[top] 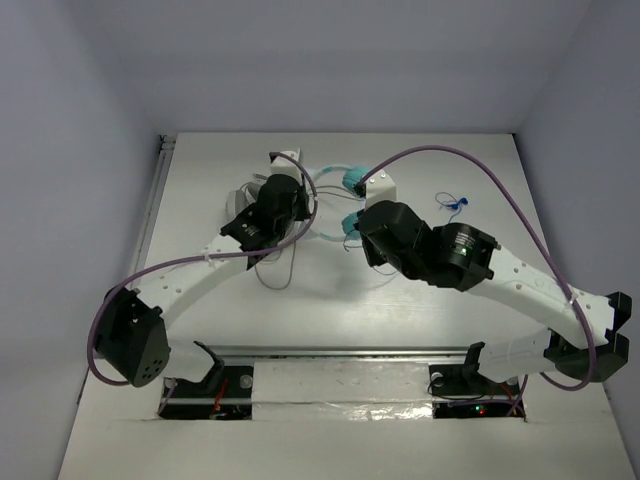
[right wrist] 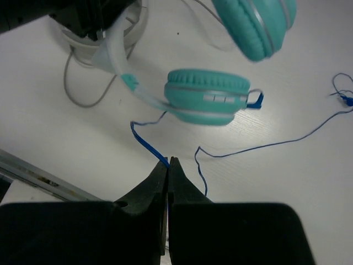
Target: Wrap the headphones
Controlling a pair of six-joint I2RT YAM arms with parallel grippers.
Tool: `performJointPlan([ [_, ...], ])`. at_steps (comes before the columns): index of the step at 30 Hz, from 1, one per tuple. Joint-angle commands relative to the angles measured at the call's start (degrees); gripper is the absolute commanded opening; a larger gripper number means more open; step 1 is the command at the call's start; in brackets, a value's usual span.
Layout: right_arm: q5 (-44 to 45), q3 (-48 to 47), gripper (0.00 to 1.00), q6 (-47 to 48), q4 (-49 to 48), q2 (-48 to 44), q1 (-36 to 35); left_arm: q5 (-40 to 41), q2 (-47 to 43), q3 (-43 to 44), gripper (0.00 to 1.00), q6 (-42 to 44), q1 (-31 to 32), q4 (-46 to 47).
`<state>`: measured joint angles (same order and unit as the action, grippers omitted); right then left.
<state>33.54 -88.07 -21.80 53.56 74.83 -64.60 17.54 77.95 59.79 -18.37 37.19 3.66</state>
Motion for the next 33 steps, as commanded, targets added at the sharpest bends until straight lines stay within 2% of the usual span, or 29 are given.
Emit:
performJointPlan([
  [1, 5.21, -2.90, 0.00, 3.08, 2.43, -0.03, -0.35, -4.95, -2.19, -0.90, 0.00, 1.84, 1.31, 7.67],
  [4, 6.80, -2.72, 0.00, 4.66, 1.28, 0.05, 0.17, -9.88, -2.45, -3.10, 0.00, 2.46, 1.83, 8.91],
  [9, 8.82, -0.44, 0.00, 4.84, 2.25, -1.78, 1.84, -10.41, -4.47, -3.28, 0.00, 2.73, 2.98, 6.01],
  [19, 10.32, 2.55, 0.00, 6.16, 2.34, -4.69, 5.27, -17.45, -4.91, 7.18, 0.00, 7.20, 5.00, -15.42],
  [23, 11.37, 3.00, 0.00, 6.77, 1.20, -5.57, 5.27, -26.04, -5.01, 8.41, 0.00, 11.24, 5.00, -21.40],
  [26, 11.45, 3.43, 0.00, 8.00, -2.04, -4.35, 5.27, -33.78, -4.22, 7.63, 0.00, 14.32, 5.00, -21.85],
  [29, 14.96, 3.52, 0.00, 7.92, -3.19, -2.59, 5.80, -34.59, -4.39, 7.36, 0.00, 15.21, 5.00, -22.12],
  [33, 14.63, 5.27, 0.00, 8.01, -7.05, -2.93, 8.70, -37.57, -4.56, 7.09, 0.00, 15.56, 5.00, -21.68],
])
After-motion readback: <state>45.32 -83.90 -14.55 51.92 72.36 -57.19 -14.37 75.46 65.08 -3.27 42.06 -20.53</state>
